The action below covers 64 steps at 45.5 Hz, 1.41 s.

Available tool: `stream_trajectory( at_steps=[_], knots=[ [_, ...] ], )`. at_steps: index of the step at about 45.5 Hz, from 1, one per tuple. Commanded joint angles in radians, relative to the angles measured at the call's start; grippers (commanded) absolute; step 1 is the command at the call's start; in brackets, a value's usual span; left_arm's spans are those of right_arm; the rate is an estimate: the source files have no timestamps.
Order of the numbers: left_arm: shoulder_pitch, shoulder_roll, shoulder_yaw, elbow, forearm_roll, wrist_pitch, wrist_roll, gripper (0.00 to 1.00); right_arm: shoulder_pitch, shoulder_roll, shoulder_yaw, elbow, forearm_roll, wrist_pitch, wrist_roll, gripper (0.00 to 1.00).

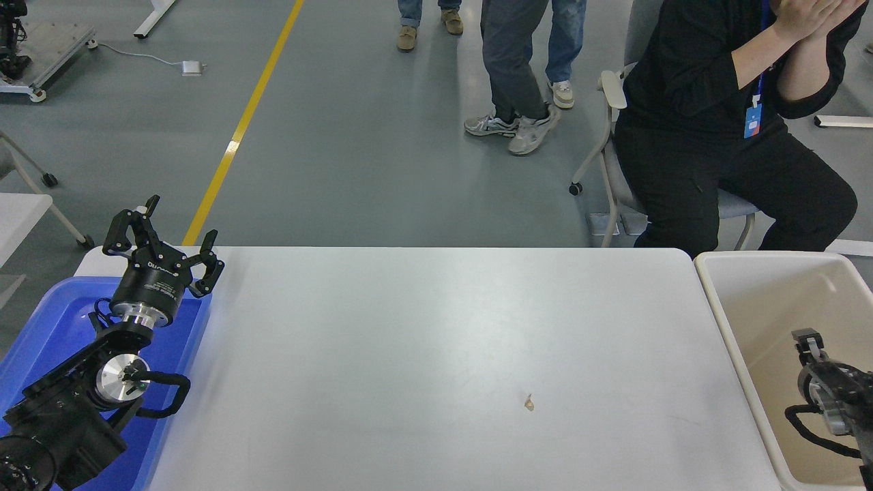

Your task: Clean the table surface

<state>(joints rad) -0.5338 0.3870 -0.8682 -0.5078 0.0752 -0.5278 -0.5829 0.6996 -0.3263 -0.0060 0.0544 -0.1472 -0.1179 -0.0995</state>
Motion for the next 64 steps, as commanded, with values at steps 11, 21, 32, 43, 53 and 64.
stream_trajectory(
  at_steps=[11,21,32,43,53,64],
  knots=[
    [0.0,0.0,0.0,0.0,0.0,0.0,0.0,1.0,0.228,-0.206,0.299,0.249,0.0,0.003,0.0,0.98],
    [0.0,0.0,0.0,0.0,0.0,0.0,0.0,1.0,0.328,-0.244,0.609,0.444,-0.015,0.004,0.001,0.98],
    [0.0,0.001,0.0,0.0,0.0,0.0,0.0,1.0,0.383,-0.25,0.823,0.602,-0.017,0.027,0.073,0.98],
    [0.0,0.001,0.0,0.002,0.0,0.0,0.0,1.0,0.36,-0.254,0.886,0.654,-0.017,0.125,0.299,0.98],
    [0.0,0.001,0.0,0.0,0.0,0.0,0.0,1.0,0.299,-0.241,0.899,0.651,-0.017,0.172,0.443,0.98],
    [0.0,0.001,0.0,0.0,0.0,0.0,0.0,1.0,0.232,-0.214,0.886,0.65,-0.015,0.179,0.534,0.98]
  ],
)
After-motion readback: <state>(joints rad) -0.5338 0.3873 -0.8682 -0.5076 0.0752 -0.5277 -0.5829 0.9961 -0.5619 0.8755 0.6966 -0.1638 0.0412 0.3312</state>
